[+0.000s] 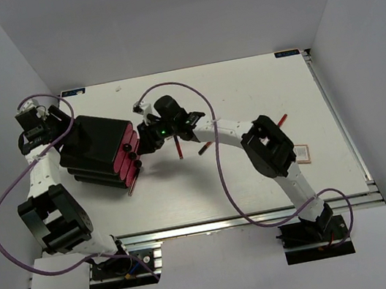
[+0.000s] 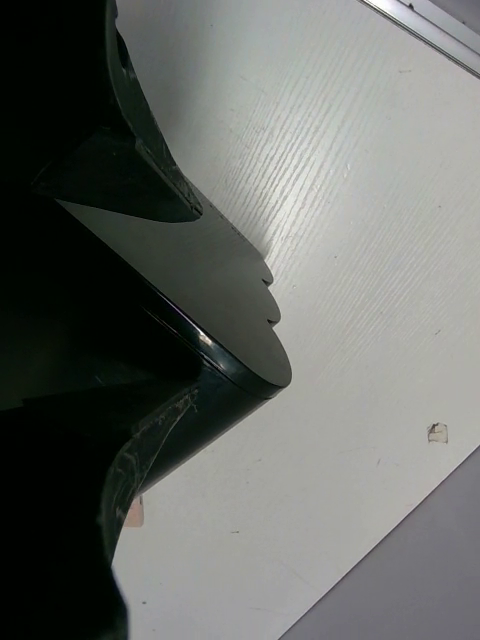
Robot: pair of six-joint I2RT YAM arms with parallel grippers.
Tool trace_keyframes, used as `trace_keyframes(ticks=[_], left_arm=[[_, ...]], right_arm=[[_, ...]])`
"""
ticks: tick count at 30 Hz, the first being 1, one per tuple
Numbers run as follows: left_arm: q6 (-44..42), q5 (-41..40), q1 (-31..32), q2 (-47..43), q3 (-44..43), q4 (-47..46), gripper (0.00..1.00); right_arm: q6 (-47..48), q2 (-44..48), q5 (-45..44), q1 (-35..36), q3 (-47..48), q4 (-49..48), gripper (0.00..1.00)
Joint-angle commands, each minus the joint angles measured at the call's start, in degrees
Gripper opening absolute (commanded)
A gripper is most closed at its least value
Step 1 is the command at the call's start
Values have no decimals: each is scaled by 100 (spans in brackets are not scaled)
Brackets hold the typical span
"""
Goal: Organize the makeup
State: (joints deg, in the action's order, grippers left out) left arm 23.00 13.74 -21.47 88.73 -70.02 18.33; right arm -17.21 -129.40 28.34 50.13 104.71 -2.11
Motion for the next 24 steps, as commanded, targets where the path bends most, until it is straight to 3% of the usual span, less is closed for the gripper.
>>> trace_keyframes(ticks=[1, 6, 13, 24], left_arm=[[169, -11, 152, 241, 50, 971, 72], [257, -82, 152, 294, -47, 997, 73], [397, -152, 161, 250, 32, 1041, 73], [530, -47, 152, 127, 313, 962, 74]], right_arm=[[824, 635, 769, -231, -380, -563, 37], [931, 750, 928, -197, -794, -641, 53], [535, 153, 937, -39, 14, -492, 67], [473, -270, 629, -12, 428, -361, 68]])
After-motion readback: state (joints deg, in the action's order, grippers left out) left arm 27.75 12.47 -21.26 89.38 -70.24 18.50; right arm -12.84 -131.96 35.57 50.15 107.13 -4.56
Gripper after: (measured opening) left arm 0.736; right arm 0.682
